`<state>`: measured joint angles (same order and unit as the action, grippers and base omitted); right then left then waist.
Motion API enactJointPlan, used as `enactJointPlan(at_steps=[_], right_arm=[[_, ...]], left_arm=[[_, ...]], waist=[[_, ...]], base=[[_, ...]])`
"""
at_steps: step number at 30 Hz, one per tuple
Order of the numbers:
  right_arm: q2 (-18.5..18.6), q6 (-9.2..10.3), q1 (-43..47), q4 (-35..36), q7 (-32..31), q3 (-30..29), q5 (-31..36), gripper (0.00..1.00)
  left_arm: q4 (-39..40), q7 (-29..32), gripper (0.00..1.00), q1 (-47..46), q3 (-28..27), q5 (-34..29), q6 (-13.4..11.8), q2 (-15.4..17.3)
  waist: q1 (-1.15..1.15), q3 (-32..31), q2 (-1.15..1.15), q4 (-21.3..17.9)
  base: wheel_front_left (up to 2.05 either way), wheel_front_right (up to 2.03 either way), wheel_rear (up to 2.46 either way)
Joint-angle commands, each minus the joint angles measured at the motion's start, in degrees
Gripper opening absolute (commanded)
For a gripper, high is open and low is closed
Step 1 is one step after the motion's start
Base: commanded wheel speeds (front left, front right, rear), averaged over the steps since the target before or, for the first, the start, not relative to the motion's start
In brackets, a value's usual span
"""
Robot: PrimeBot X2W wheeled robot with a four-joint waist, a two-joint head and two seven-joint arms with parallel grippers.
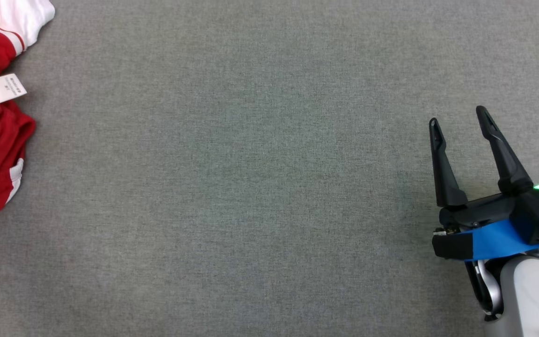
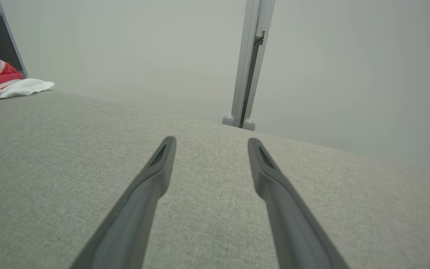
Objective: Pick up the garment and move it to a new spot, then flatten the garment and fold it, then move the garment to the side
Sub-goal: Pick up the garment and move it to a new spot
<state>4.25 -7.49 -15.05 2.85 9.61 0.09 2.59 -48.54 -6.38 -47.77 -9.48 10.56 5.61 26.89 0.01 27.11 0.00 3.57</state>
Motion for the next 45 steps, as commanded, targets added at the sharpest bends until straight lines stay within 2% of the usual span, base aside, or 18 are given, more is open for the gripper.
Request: enactJointPlan(at_steps=[1, 7, 13, 14, 15, 21, 27, 32, 37, 45], right_arm=[[0.45, -0.01, 0.41, 0.62, -0.15, -0.15, 0.06, 1.0], [0.58, -0.01, 1.17, 1.82, -0.52, -0.25, -0.16, 1.0], [0.83, -0.01, 1.21, 2.48, -1.15, -0.01, -0.13, 1.0], [0.89, -0.01, 1.17, 2.56, -1.31, 0.08, -0.12, 1.0], [0.94, -0.01, 1.13, 2.6, -1.31, 0.12, -0.13, 1.0], [1.01, -0.01, 0.96, 2.14, -1.24, 0.28, -0.53, 1.0], [0.25, -0.01, 1.19, -0.36, 0.22, 0.91, -1.4, 1.0], [-0.49, -0.01, 1.07, -3.08, 1.64, 1.47, -2.51, 1.0], [-1.05, -0.01, 1.67, -5.5, 2.86, 1.64, -3.47, 1.0], [-1.34, -0.01, 1.91, -8.35, 4.51, 2.06, -5.94, 1.0]], left_arm=[[-0.96, 0.43, 1.0, -0.99, 0.48, -0.26, 0.1, 0.19], [-7.17, 4.51, 1.0, -0.95, 1.42, 0.29, -0.59, -0.9], [-11.66, 7.58, 1.0, -0.98, 1.83, 1.69, -0.01, -2.49], [-12.19, 7.9, 0.27, -1.22, 2.0, 1.9, 0.16, -2.66], [-12.52, 7.82, 0.0, -1.5, 2.18, 1.99, 0.4, -2.81], [-12.0, 2.12, 0.0, -2.83, 3.86, 0.79, 0.7, -1.87], [-10.85, -4.7, 0.0, -5.31, 5.26, -0.03, 0.95, -0.49], [-8.57, -7.69, 0.0, -8.56, 7.14, -0.46, 1.49, 0.79], [-2.78, -8.57, 0.0, -11.63, 9.84, -0.88, 1.84, 0.07], [11.79, -7.77, 0.0, -15.1, 15.53, -1.26, 1.85, -1.51]], waist=[[-0.01, 0.28, 0.0, -0.06], [-0.01, 1.03, 0.0, -0.24], [-0.01, 1.15, 0.0, -0.26], [-0.01, 1.13, 0.0, -0.26], [-0.01, 1.06, 0.0, -0.24], [-0.01, -0.12, 0.0, -0.1], [-0.01, -4.03, 0.0, -0.21], [-0.01, -7.67, 0.0, -0.9], [-0.01, -11.12, 0.0, -2.12], [-0.01, -14.51, 0.0, -6.05]], base=[[0.0, 0.0, 0.0], [0.0, 0.0, 0.0], [0.0, 0.0, 0.0], [0.0, 0.0, 0.0], [0.0, 0.0, 0.0], [0.0, 0.0, 0.0], [0.0, 0.0, 0.0], [0.0, 0.0, 0.0], [0.0, 0.0, 0.0], [0.0, 0.0, 0.0]])
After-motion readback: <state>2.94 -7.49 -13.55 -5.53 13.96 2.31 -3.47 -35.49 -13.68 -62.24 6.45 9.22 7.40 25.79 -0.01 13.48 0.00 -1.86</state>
